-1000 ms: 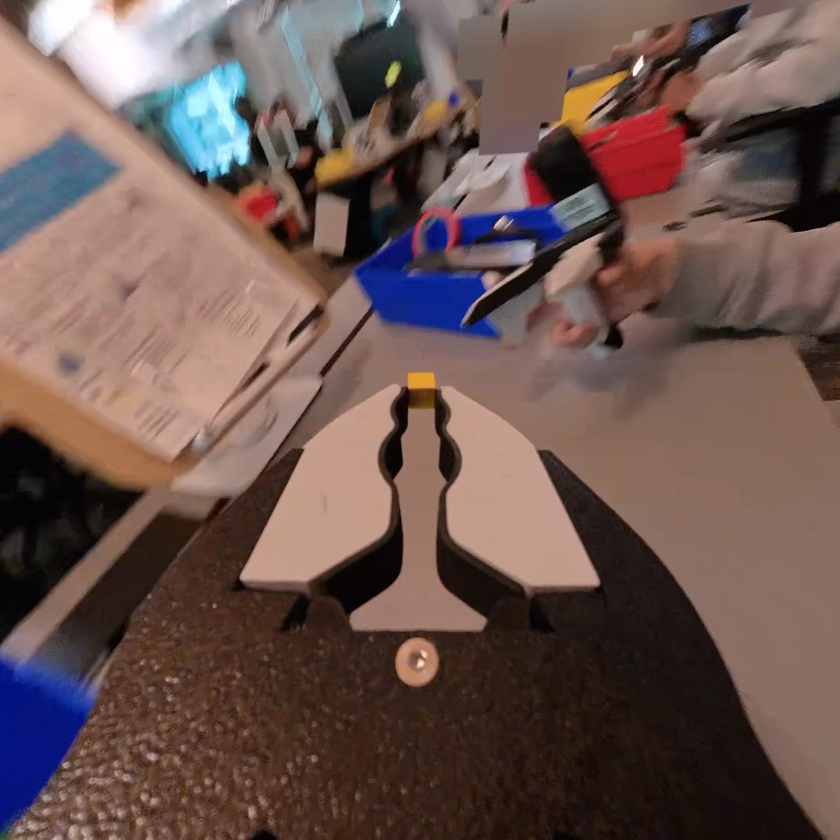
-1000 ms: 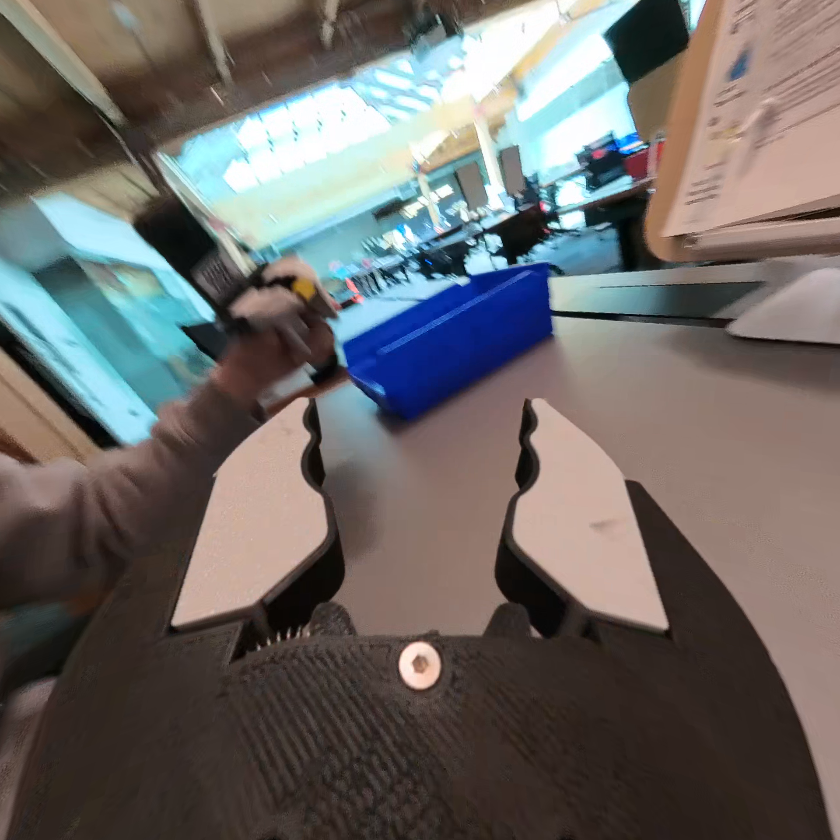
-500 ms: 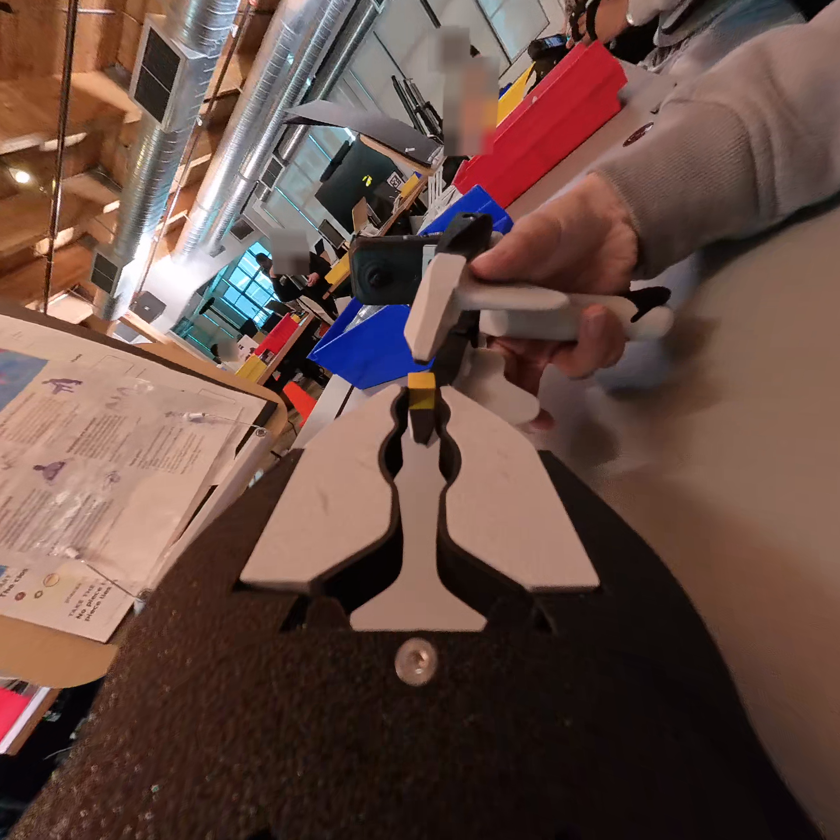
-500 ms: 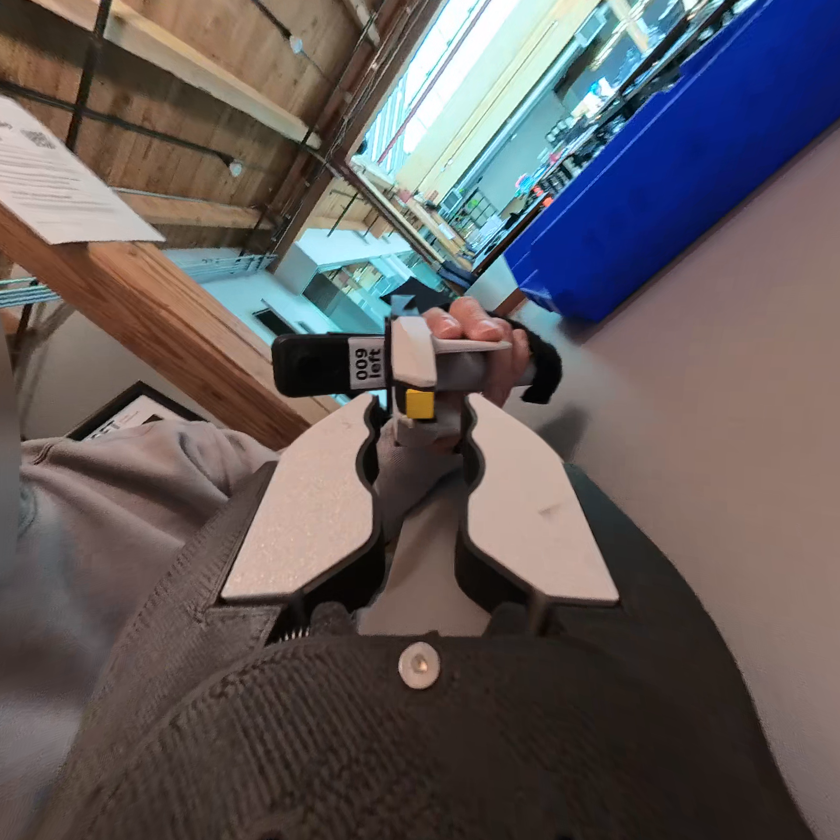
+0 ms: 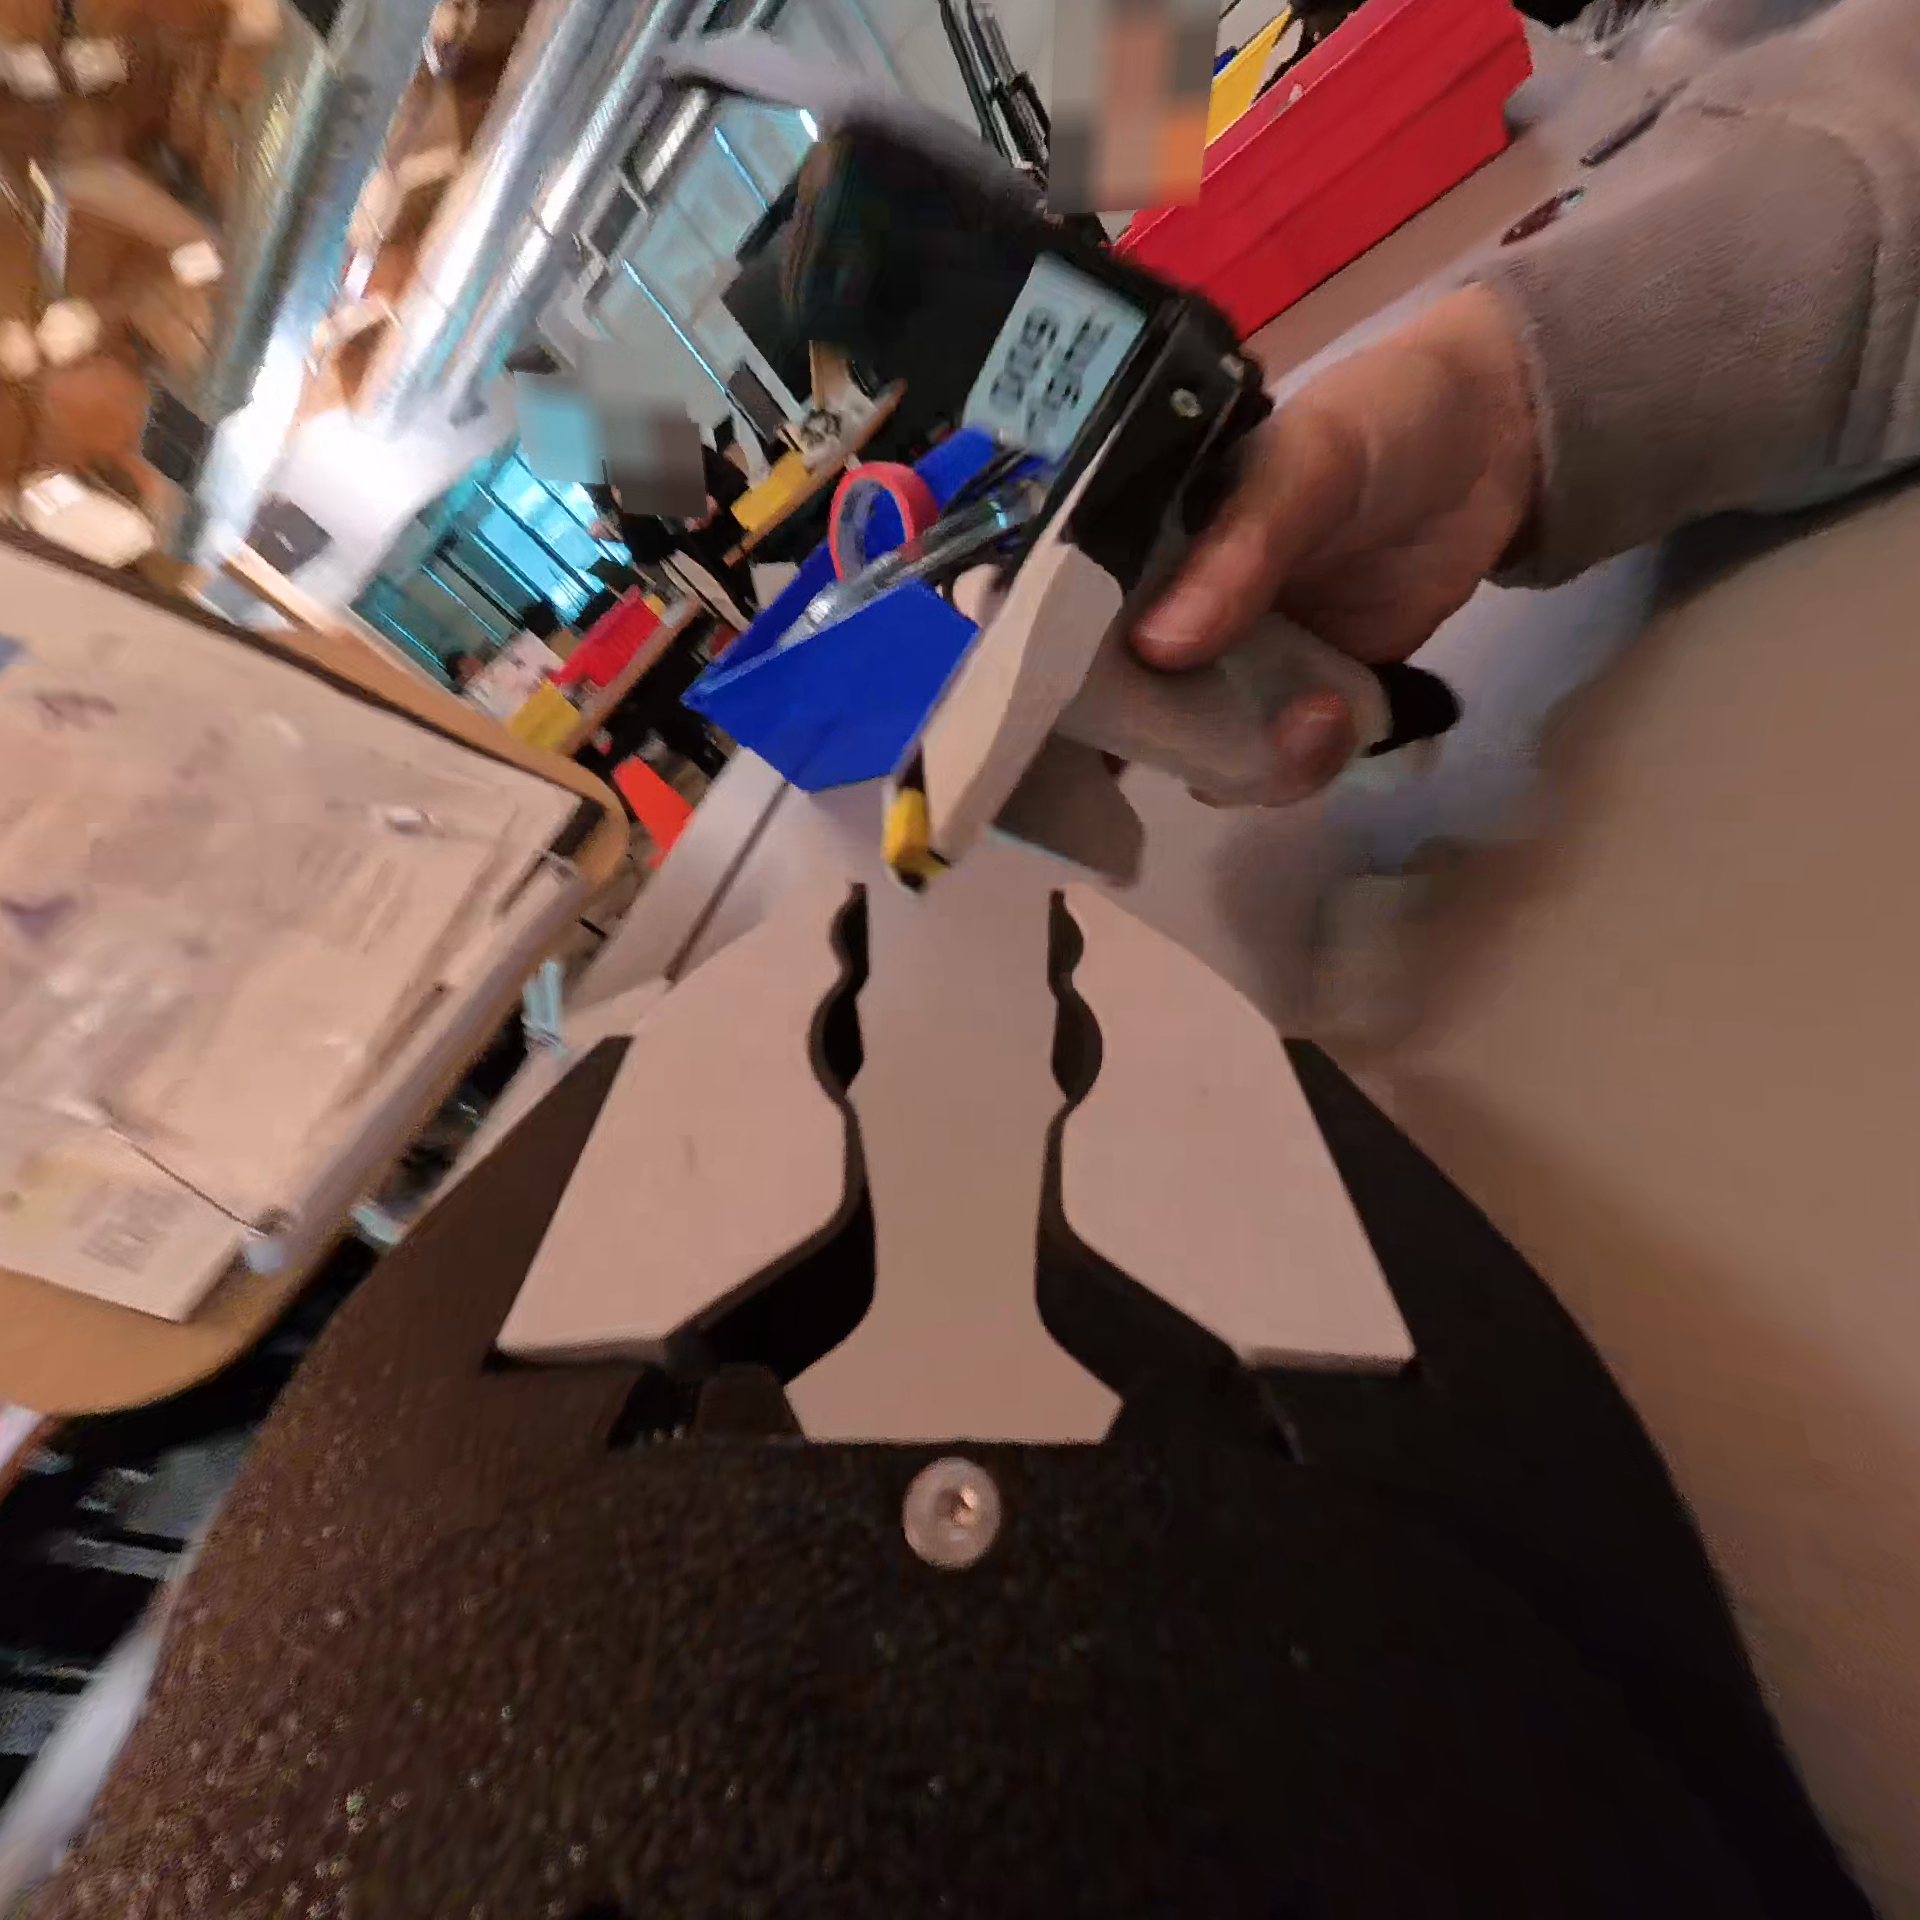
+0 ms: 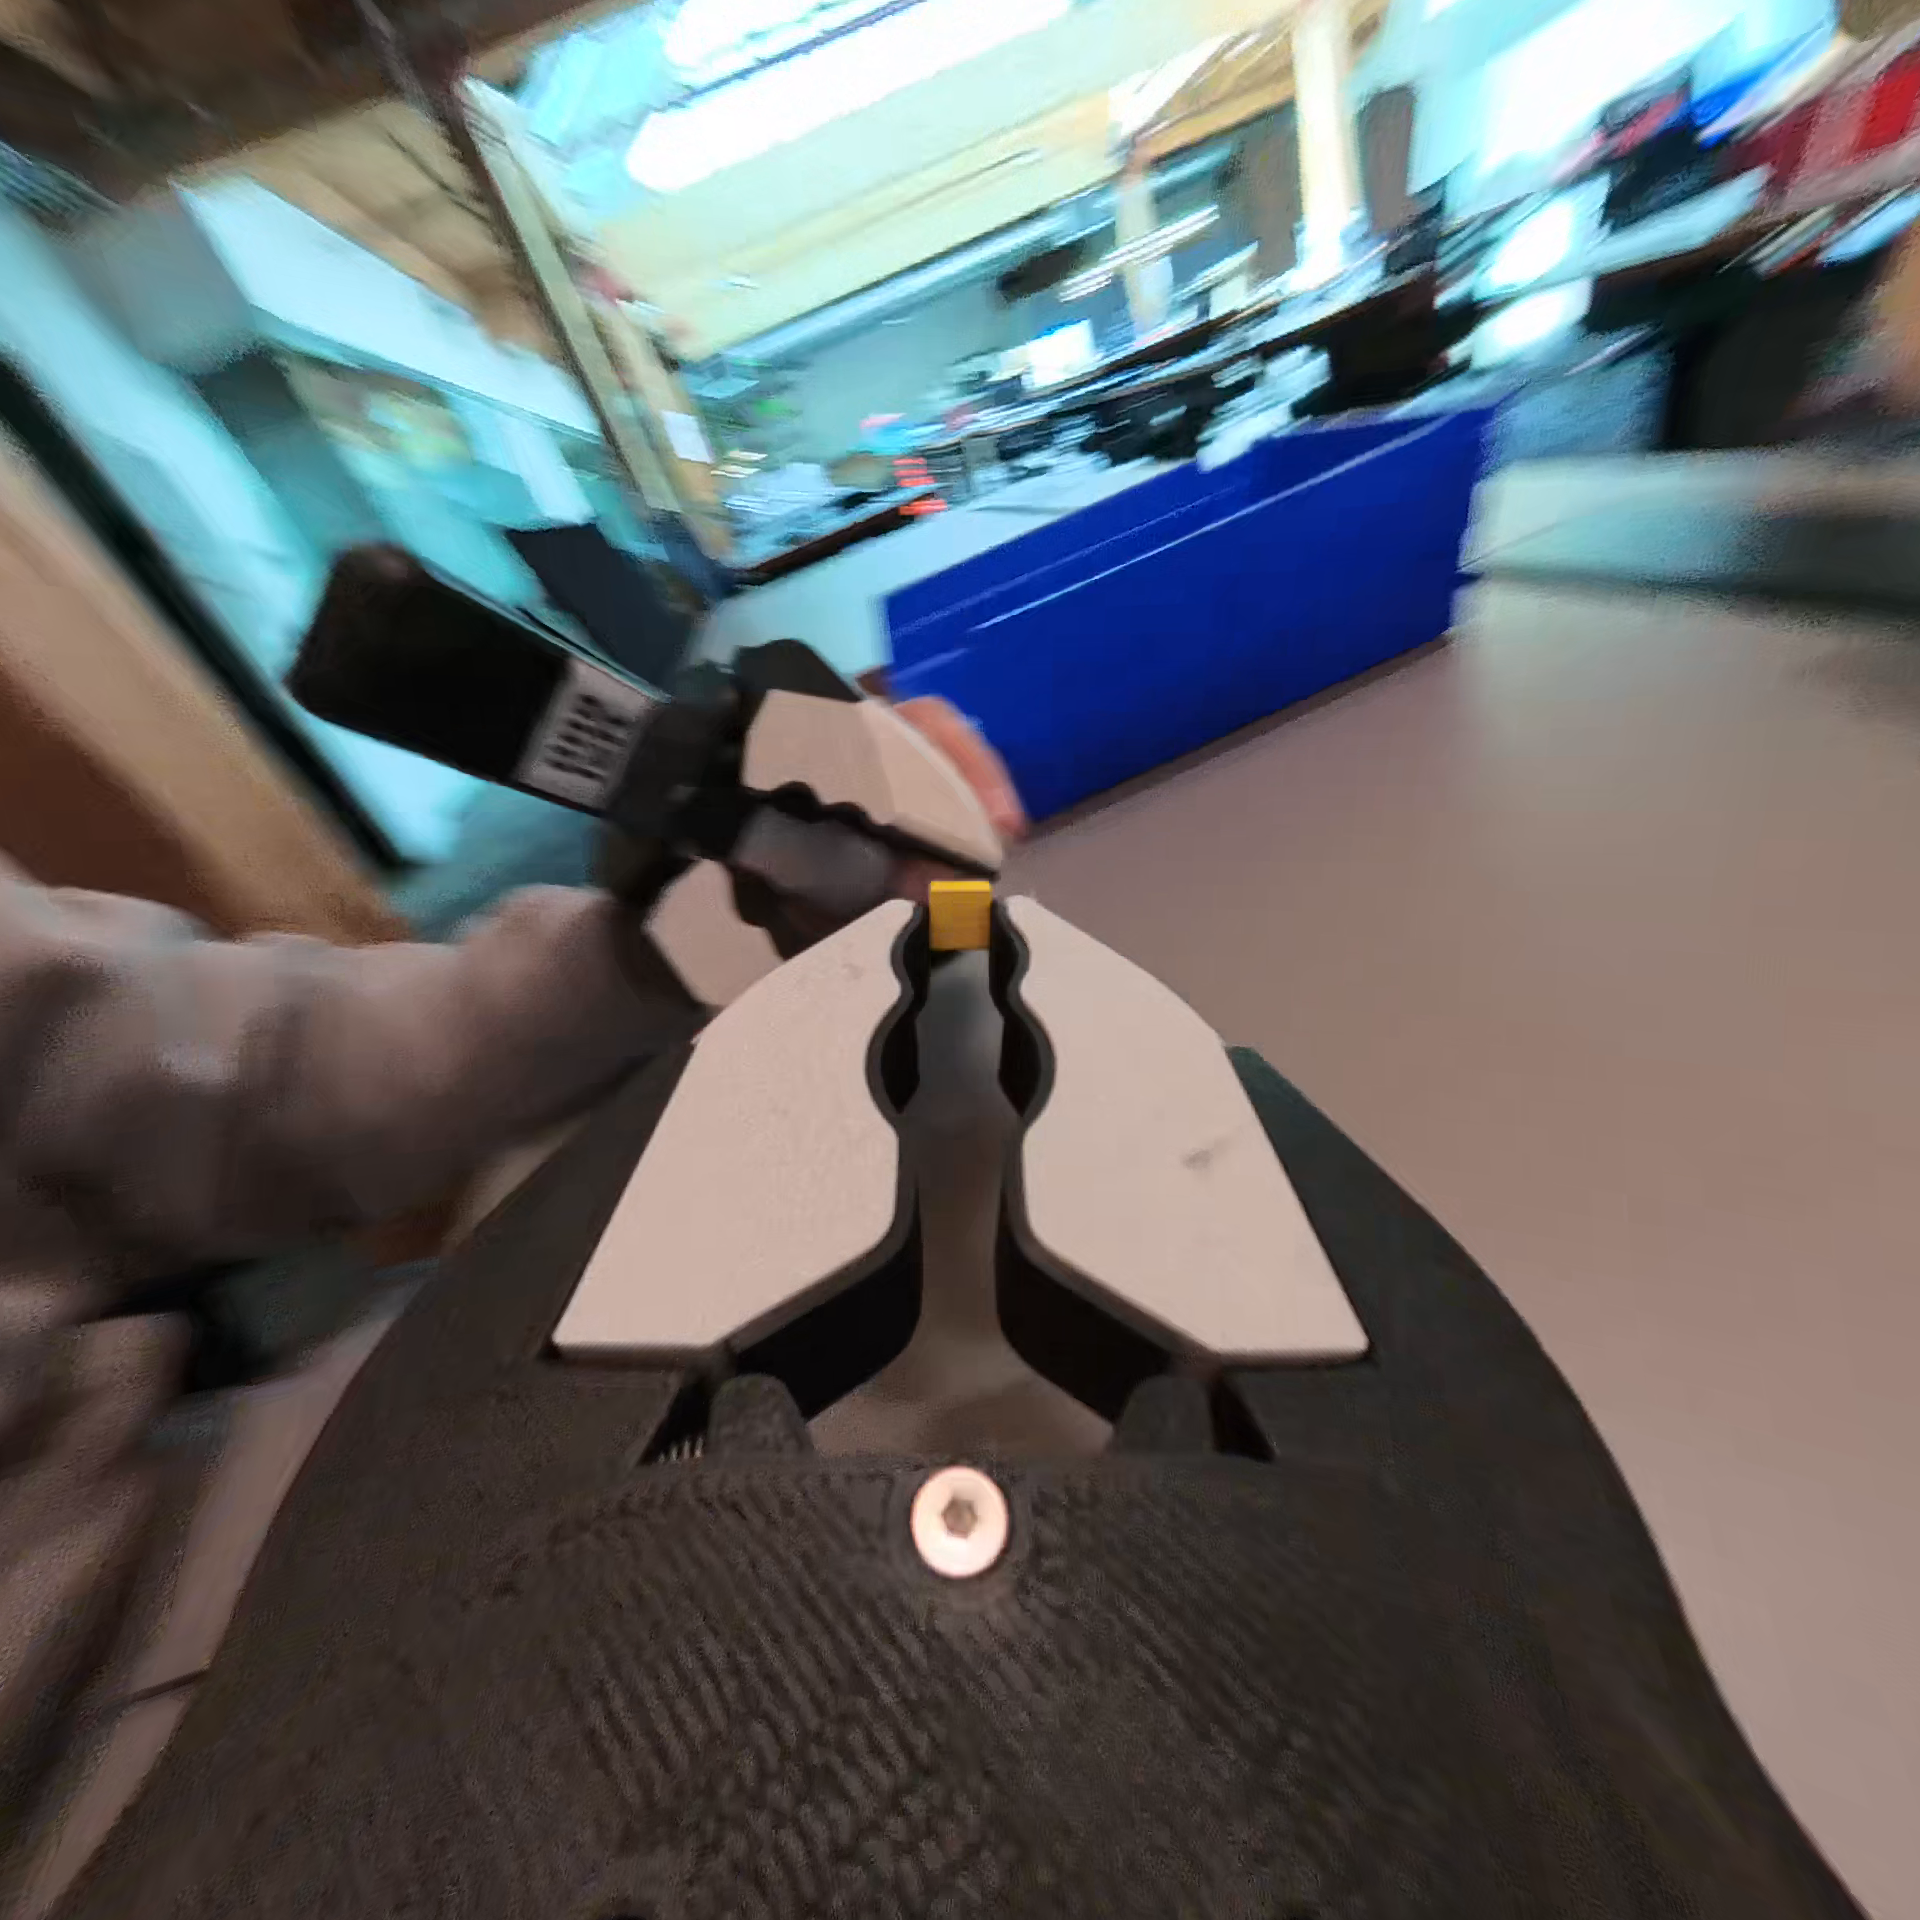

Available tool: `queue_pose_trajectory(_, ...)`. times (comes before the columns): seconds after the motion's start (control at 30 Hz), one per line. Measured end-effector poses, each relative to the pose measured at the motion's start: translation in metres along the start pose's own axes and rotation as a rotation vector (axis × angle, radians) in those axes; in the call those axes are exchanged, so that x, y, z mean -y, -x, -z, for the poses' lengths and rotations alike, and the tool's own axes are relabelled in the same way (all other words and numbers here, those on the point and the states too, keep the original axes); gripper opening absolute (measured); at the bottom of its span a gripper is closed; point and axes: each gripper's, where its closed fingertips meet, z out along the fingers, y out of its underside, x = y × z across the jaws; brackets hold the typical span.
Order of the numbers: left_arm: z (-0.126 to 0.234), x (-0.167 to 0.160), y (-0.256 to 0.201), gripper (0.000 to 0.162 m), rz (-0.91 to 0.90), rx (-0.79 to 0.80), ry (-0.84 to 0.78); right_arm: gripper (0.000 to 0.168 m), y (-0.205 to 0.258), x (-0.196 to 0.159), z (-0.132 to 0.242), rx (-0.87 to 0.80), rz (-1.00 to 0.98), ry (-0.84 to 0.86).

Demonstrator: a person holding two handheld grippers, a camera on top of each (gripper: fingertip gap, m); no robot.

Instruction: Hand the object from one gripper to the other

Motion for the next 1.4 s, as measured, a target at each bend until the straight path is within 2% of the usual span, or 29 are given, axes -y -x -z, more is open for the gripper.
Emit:
queue_pose_trajectory(0.07,0.001,-0.009,0.005,0.034,0.139,-0.004,0.033,0.01,-0.02,0.007,0.01,-0.214,0.26,0.01)
queue_pose_trajectory(0.2,-0.001,-0.016,0.019,0.028,0.441,0.05,0.031,0.011,-0.051,0.009,0.027,-0.612,0.818,0.196)
queue_pose_trajectory(0.27,-0.007,-0.018,0.016,0.028,0.584,0.029,0.034,0.011,-0.053,0.005,0.026,-0.708,1.041,0.318)
queue_pose_trajectory(0.4,-0.017,-0.019,0.01,0.03,0.796,-0.001,0.033,0.01,-0.04,-0.004,0.01,-0.731,1.384,0.481)
queue_pose_trajectory(0.5,-0.014,-0.019,0.013,0.028,0.838,0.004,0.009,0.01,-0.035,-0.008,0.005,-0.73,1.48,0.531)
queue_pose_trajectory(0.67,-0.012,-0.012,0.01,0.022,0.851,-0.044,-0.03,0.011,-0.034,-0.011,0.003,-0.709,1.489,0.539)
queue_pose_trajectory(0.87,-0.015,-0.014,0.002,0.013,0.788,-0.066,0.018,0.01,-0.028,-0.014,-0.001,-0.673,1.531,0.532)
queue_pose_trajectory(1.03,-0.012,-0.012,0.004,0.01,0.781,-0.075,0.001,0.013,-0.025,-0.013,-0.003,-0.628,1.356,0.419)
queue_pose_trajectory(1.1,-0.007,-0.009,0.01,0.01,0.779,-0.06,-0.041,0.029,-0.024,-0.01,-0.004,-0.582,1.154,0.319)
queue_pose_trajectory(1.2,0.004,0.004,0.022,0.01,0.745,-0.052,-0.169,0.064,-0.021,-0.018,-0.008,-0.389,0.664,0.217)
queue_pose_trajectory(1.27,0.012,0.018,0.024,0.01,0.687,-0.081,-0.27,0.077,-0.004,-0.025,-0.013,-0.15,0.252,0.166)
queue_pose_trajectory(1.33,0.017,0.03,0.019,0.01,0.606,-0.124,-0.328,0.072,0.024,-0.012,-0.011,0.132,-0.142,0.049)
queue_pose_trajectory(1.4,0.018,0.037,0.011,0.01,0.5,-0.144,-0.346,0.05,0.032,0.012,-0.002,0.3,-0.406,-0.103)
